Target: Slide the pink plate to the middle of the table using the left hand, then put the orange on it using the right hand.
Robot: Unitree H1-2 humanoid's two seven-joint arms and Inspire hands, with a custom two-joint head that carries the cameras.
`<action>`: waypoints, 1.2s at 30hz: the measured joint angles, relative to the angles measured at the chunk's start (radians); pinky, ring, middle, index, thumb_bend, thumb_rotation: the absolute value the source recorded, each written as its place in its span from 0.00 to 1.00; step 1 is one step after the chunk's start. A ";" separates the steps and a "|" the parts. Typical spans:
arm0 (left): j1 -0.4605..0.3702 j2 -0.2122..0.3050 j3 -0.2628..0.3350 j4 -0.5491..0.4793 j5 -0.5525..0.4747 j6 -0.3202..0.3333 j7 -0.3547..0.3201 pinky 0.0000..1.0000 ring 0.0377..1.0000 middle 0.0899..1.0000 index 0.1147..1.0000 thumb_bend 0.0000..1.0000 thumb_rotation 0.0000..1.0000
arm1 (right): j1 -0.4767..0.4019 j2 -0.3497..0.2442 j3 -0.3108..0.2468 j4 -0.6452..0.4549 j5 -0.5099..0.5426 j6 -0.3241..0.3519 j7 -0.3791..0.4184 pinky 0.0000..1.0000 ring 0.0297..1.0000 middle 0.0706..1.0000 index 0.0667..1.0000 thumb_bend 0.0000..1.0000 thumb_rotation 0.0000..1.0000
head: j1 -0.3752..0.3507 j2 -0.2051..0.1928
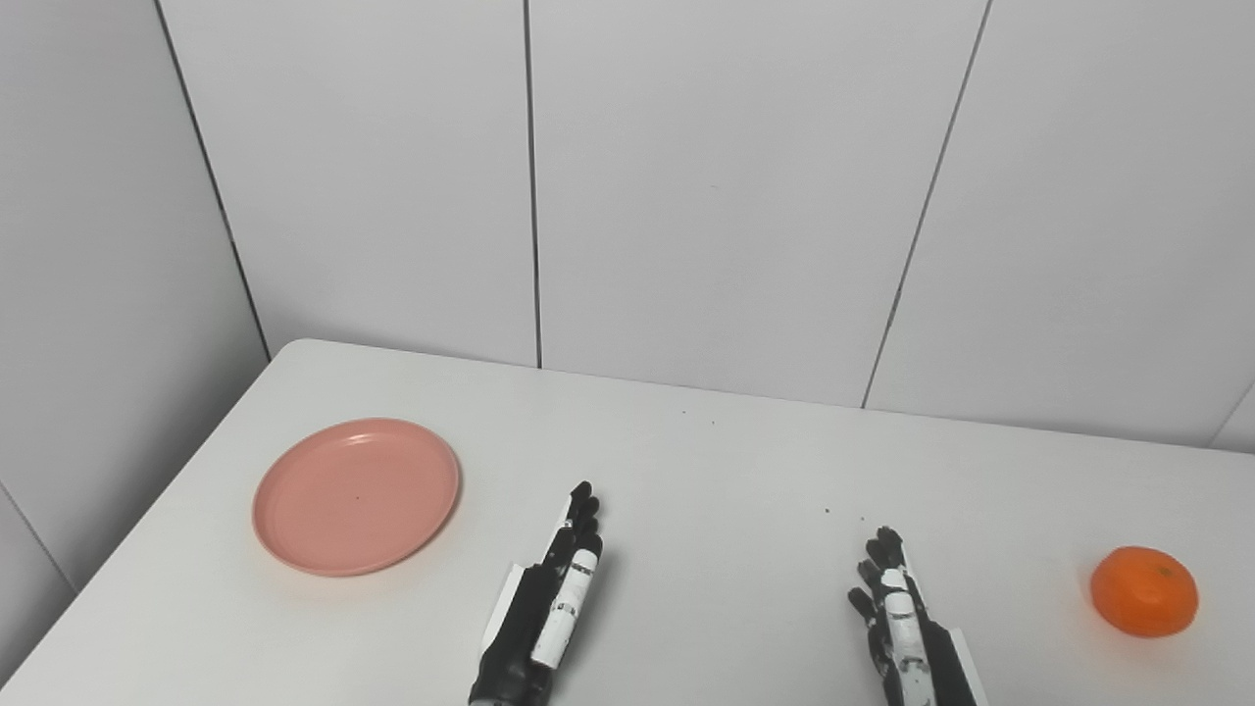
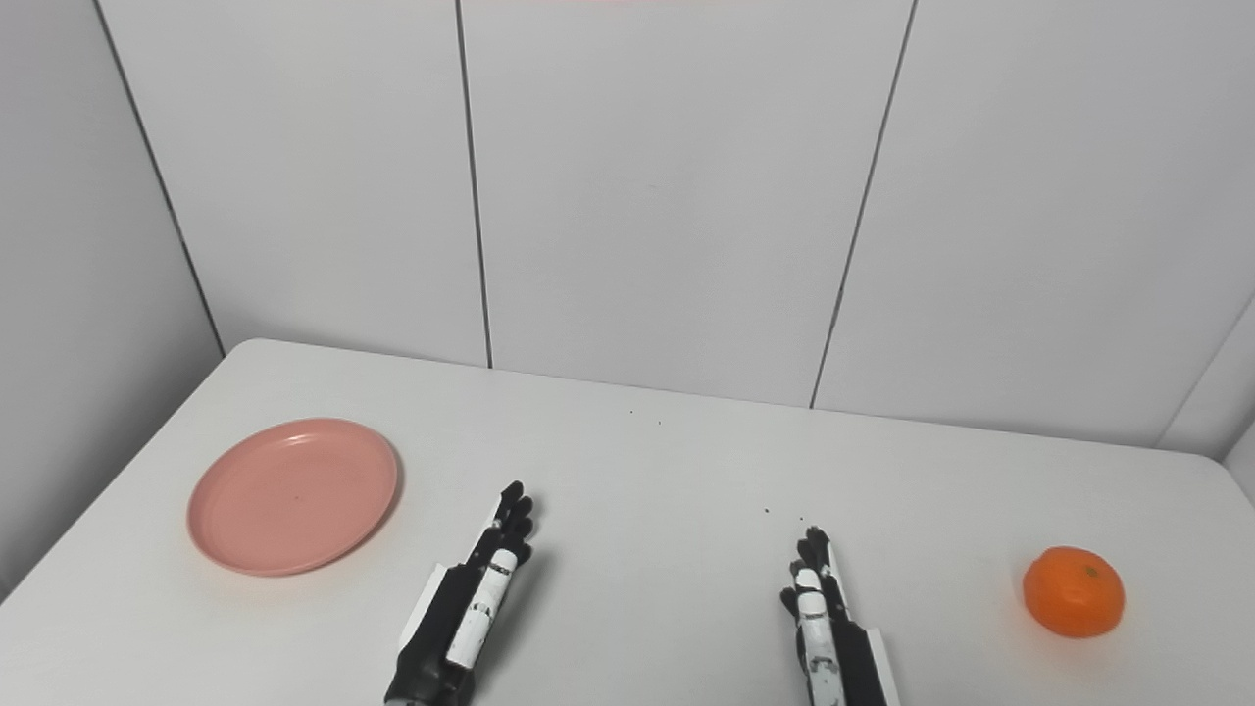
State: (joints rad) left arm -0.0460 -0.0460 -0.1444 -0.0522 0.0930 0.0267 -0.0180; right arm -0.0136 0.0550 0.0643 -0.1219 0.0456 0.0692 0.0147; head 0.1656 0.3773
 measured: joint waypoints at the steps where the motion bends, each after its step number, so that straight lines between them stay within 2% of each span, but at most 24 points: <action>1: 0.000 0.000 0.000 -0.001 0.000 0.000 0.000 0.98 0.99 0.99 0.99 0.35 1.00 | 0.000 0.000 0.000 0.000 0.000 0.000 0.000 1.00 1.00 1.00 1.00 0.22 1.00 | 0.000 0.000; 15: -0.020 0.009 0.013 -0.010 -0.012 0.021 -0.009 1.00 0.99 1.00 0.99 0.40 1.00 | 0.002 -0.003 -0.002 -0.002 0.012 0.001 0.006 1.00 1.00 1.00 1.00 0.20 1.00 | 0.017 -0.002; 25: -0.040 0.062 0.052 -0.062 -0.027 0.047 -0.034 0.97 0.97 0.98 0.97 0.43 1.00 | 0.002 -0.004 -0.003 -0.002 0.017 0.001 0.009 1.00 1.00 1.00 1.00 0.20 1.00 | 0.037 -0.003; 31: -0.056 0.074 0.075 -0.118 -0.077 0.093 -0.053 0.96 0.95 0.97 0.96 0.41 1.00 | 0.002 -0.006 -0.004 -0.003 0.021 0.002 0.011 1.00 1.00 1.00 1.00 0.21 1.00 | 0.041 -0.006; 36: -0.070 0.100 0.097 -0.188 -0.089 0.156 -0.069 0.95 0.94 0.95 0.94 0.42 1.00 | 0.002 -0.007 -0.005 -0.003 0.022 0.002 0.011 1.00 1.00 1.00 1.00 0.19 1.00 | 0.043 -0.009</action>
State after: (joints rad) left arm -0.1163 0.0537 -0.0475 -0.2401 0.0037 0.1824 -0.0870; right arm -0.0112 0.0479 0.0594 -0.1244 0.0681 0.0707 0.0259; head 0.2086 0.3682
